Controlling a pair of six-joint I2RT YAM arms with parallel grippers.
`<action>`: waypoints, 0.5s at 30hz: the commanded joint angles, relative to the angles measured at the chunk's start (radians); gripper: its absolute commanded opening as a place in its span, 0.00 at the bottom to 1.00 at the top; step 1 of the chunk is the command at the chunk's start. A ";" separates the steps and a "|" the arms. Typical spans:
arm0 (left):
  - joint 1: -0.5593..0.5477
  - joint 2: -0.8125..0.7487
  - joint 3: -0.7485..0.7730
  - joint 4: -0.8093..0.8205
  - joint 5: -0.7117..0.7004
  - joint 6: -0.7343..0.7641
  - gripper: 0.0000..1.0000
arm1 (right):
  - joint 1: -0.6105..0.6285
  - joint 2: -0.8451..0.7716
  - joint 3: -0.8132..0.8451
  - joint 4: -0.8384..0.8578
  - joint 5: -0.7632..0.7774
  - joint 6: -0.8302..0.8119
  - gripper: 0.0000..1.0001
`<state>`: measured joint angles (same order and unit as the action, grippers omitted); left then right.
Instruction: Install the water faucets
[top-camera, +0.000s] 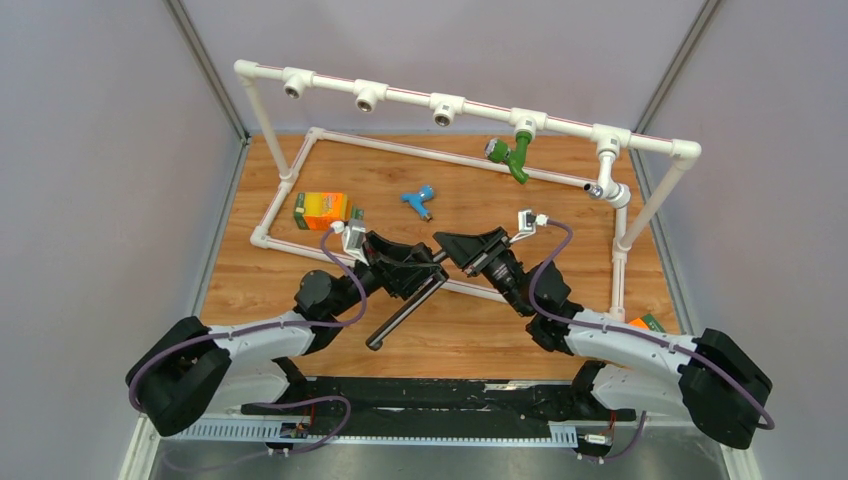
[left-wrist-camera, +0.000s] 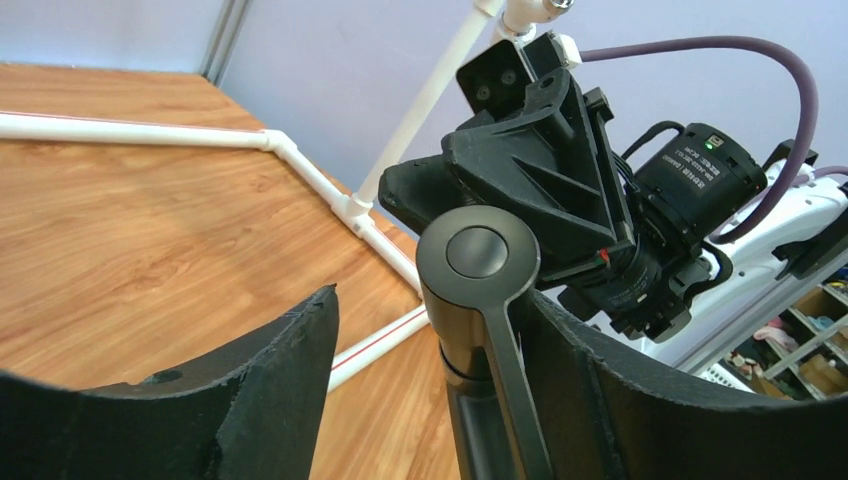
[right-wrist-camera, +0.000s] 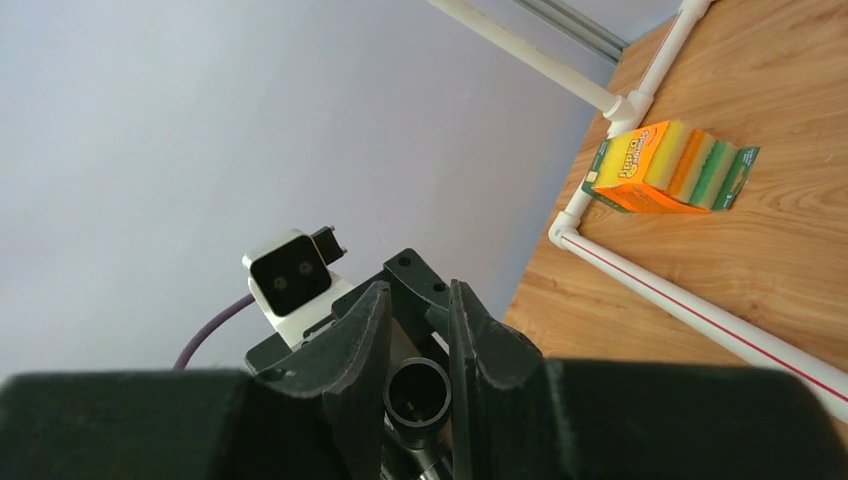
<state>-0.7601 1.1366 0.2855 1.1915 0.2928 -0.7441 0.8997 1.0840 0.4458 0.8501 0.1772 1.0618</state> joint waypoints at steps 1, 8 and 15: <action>-0.019 0.049 0.038 0.204 -0.035 -0.009 0.71 | 0.024 -0.003 0.025 0.158 0.038 0.069 0.00; -0.033 0.092 0.040 0.281 -0.052 -0.017 0.59 | 0.042 0.010 0.027 0.161 0.047 0.067 0.00; -0.041 0.086 0.047 0.281 -0.049 -0.012 0.38 | 0.048 0.025 0.027 0.181 0.044 0.061 0.00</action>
<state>-0.7952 1.2221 0.2920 1.3228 0.2523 -0.7647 0.9226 1.1118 0.4458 0.8810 0.2413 1.0729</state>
